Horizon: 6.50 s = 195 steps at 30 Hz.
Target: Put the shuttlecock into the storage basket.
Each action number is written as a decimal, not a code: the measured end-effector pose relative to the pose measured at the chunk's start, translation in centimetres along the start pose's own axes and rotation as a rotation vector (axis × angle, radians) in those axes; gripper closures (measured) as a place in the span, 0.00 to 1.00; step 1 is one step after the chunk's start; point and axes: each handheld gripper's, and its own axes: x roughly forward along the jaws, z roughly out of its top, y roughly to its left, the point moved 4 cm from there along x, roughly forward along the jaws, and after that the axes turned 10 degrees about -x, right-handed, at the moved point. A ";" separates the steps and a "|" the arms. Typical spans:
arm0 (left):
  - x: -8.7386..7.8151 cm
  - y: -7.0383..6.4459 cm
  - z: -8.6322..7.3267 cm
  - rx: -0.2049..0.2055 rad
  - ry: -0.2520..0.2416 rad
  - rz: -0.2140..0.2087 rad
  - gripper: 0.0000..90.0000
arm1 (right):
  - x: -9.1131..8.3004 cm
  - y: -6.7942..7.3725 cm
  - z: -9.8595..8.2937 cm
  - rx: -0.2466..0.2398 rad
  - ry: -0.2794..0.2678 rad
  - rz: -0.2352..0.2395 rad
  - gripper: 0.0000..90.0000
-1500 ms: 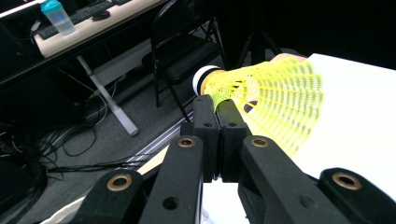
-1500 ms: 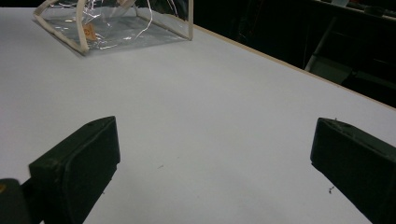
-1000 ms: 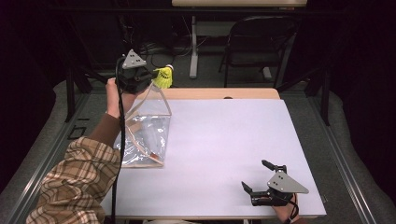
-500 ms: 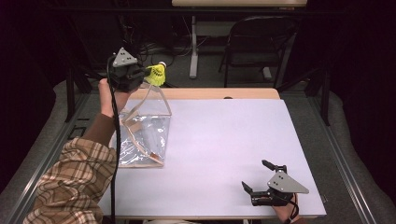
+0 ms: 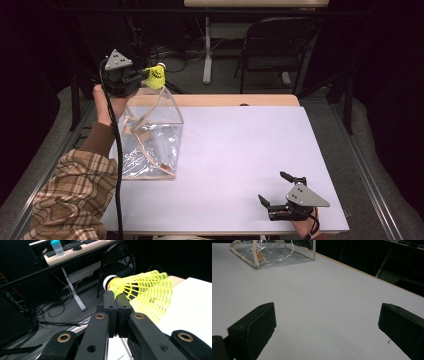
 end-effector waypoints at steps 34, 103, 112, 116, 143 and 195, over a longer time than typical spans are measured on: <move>-2.2 3.4 -0.7 -0.064 -0.033 0.067 0.99 | 0.0 0.0 0.0 0.001 0.007 0.000 0.01; 0.4 2.6 -4.2 -0.045 0.060 0.034 0.99 | 0.0 0.0 -0.1 -0.002 0.007 -0.001 0.01; 0.7 2.4 -4.7 -0.040 0.071 0.031 0.99 | 0.0 0.0 -0.1 -0.002 0.007 -0.001 0.01; 0.9 2.3 -4.9 -0.041 0.077 0.029 0.99 | 0.1 0.0 -0.1 -0.001 0.007 -0.001 0.01; 2.0 1.9 -6.2 -0.033 0.114 0.018 0.99 | 0.0 0.0 -0.1 -0.003 0.008 -0.002 0.01; 3.5 2.9 -7.9 -0.066 0.199 0.053 0.99 | 0.1 0.0 -0.1 -0.001 0.009 -0.001 0.01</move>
